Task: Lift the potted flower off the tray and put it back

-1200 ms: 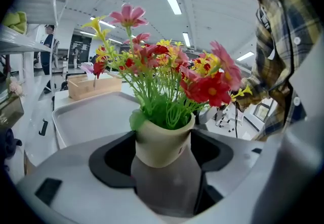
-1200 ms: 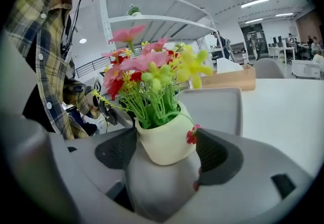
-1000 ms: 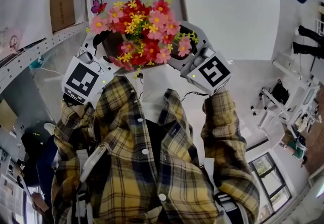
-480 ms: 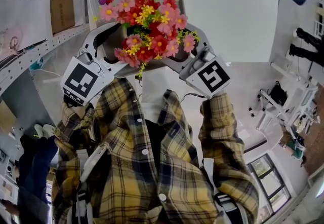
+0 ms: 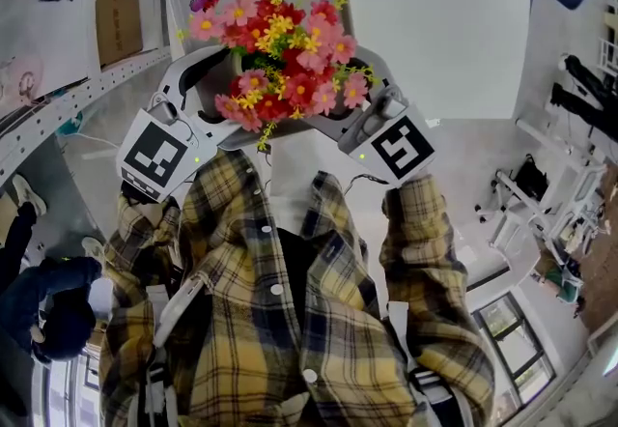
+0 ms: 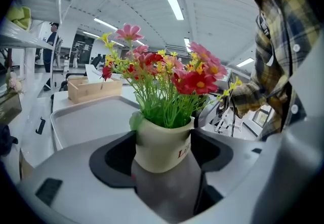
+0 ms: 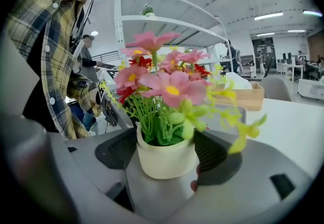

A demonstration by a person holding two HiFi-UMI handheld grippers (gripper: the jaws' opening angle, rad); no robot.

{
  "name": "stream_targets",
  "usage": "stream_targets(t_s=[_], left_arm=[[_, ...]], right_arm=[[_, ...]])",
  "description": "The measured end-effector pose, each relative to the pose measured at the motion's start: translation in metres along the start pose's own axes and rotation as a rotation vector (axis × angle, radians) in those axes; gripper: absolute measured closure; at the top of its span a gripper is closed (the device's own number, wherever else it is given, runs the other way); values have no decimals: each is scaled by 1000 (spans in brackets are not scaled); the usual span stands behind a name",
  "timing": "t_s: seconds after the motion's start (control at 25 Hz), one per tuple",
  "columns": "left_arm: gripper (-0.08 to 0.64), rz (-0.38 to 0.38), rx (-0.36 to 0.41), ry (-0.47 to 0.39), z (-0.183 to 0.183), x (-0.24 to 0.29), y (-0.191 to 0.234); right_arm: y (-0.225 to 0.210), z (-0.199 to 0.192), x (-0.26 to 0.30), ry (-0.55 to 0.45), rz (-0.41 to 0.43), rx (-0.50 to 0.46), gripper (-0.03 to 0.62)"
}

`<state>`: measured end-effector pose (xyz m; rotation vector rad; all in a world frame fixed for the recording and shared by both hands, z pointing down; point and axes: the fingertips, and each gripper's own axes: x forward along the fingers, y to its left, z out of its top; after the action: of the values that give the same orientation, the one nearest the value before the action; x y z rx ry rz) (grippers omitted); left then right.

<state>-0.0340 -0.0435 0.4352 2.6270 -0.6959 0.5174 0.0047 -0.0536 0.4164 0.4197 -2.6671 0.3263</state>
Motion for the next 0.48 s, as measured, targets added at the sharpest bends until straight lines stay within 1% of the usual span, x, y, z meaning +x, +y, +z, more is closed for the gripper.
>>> stream_targets(t_s=[0.16,0.48], left_arm=[[233,10,-29,-14,3,-3,0],[233,6,-33,-26,4,-4,0]], right_arm=[[2,2,0,1,-1,15,247],[2,3,0,-17,-6,20,247]])
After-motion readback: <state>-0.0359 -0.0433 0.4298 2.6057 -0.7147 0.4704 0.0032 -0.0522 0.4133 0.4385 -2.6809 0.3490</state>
